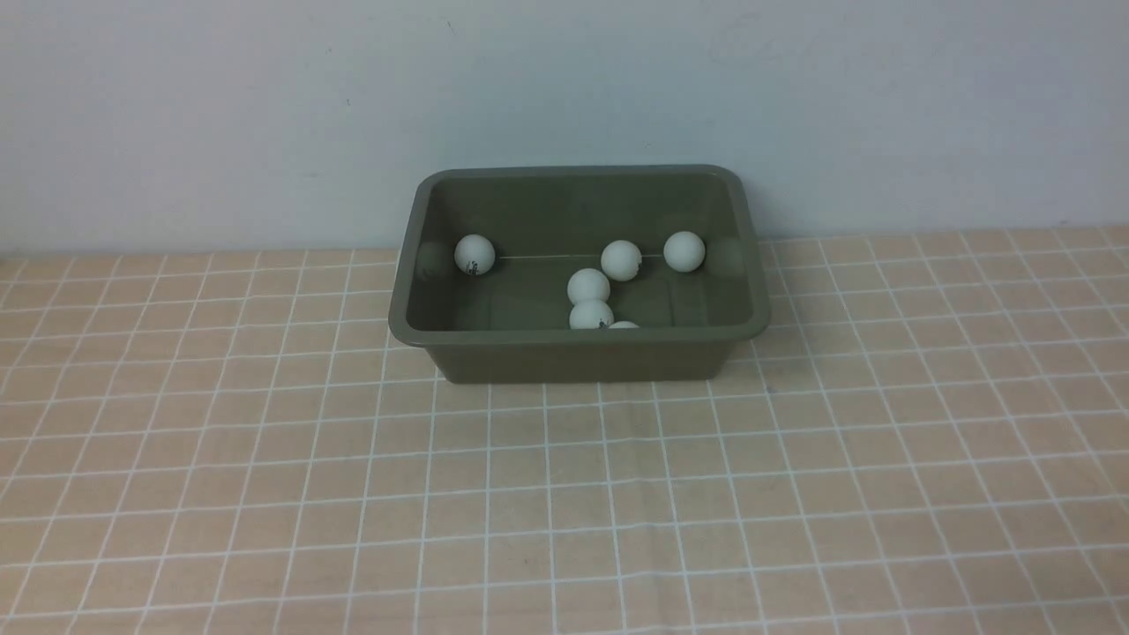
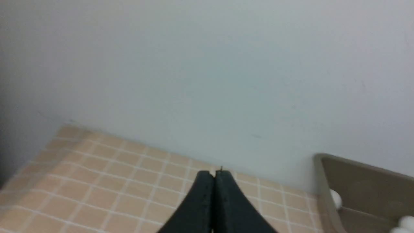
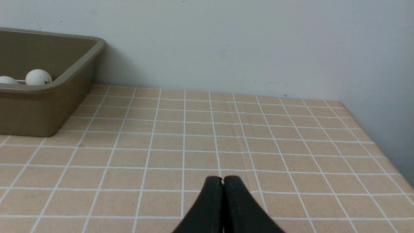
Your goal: Put the table tennis balls into the box on the light coffee tablecloth.
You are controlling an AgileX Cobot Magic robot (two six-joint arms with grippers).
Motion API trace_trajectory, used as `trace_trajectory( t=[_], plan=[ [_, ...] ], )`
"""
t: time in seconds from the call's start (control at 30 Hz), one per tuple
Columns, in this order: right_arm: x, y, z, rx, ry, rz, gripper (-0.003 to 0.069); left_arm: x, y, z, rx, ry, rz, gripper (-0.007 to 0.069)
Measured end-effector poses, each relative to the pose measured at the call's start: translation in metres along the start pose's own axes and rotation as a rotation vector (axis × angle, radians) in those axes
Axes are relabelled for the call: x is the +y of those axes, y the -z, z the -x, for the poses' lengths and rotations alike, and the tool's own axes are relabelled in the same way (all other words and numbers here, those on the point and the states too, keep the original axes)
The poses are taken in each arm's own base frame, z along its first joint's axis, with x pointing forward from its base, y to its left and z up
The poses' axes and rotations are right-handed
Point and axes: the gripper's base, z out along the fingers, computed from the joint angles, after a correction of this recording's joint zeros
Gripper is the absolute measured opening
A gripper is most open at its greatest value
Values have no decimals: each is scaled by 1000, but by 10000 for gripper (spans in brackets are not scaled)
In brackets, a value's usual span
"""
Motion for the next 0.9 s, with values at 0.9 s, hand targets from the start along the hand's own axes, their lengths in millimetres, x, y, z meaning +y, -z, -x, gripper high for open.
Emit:
trace_trajectory(
  t=[0.9],
  plan=[
    [0, 0, 0, 0, 0, 0, -18, 10, 43, 18, -282, -125, -12, -69]
  ],
)
